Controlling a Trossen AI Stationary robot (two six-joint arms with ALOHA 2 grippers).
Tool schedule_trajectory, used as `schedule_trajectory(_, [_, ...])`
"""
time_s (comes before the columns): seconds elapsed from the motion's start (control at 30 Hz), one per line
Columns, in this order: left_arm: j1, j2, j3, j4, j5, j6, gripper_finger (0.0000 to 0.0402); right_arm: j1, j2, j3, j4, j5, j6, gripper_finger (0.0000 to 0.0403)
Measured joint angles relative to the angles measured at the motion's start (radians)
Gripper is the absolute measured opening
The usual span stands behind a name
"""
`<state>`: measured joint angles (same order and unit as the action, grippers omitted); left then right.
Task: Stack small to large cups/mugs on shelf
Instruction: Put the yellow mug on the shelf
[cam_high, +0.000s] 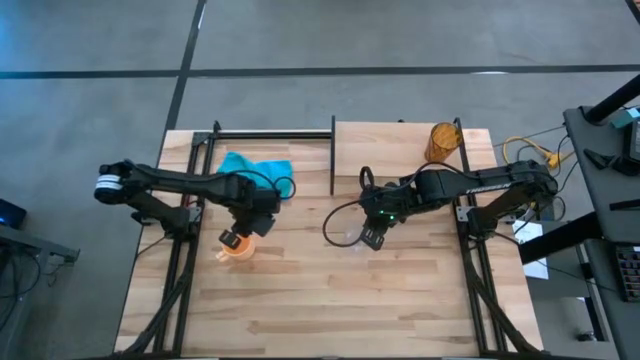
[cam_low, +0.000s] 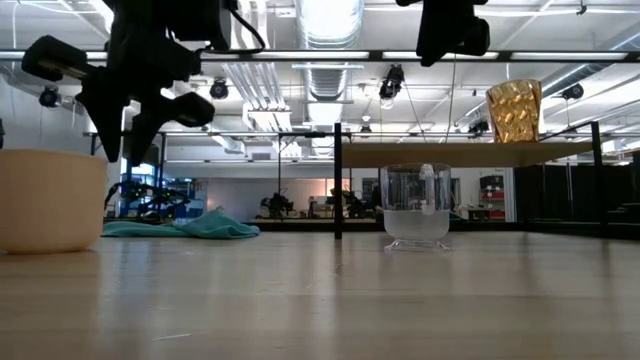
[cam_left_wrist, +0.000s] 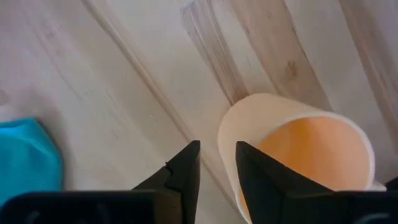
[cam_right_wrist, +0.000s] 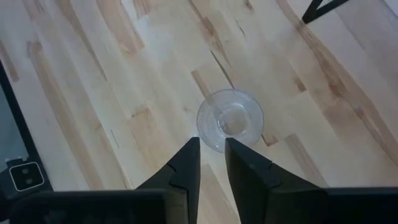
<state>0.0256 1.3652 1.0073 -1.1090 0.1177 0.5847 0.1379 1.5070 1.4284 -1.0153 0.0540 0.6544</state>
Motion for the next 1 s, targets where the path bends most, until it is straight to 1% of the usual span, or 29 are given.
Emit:
schedule_trajectory(0.3, [-0.003,-0.048,0.020,-0.052,0.000,-0.002,0.0045,-0.001,0.000,0.000,0.000,0.000,-0.001,0.0079])
schedule_trajectory(0.67, [-0.008,-0.042,-0.001,-0.082,0.005,-0.002,0.0042,0.000,0.000,0.000,0.002,0.000,-0.001,0.0073])
schedule_trajectory(0.83, [-0.008,-0.025,-0.001,-0.078,0.005,-0.002,0.0042,0.000,0.000,0.000,0.003,0.000,-0.001,0.0079])
schedule_trajectory(1.0, [-0.008,0.010,-0.002,-0.075,0.007,-0.002,0.0042,0.000,0.000,0.000,0.004,0.000,-0.001,0.0076])
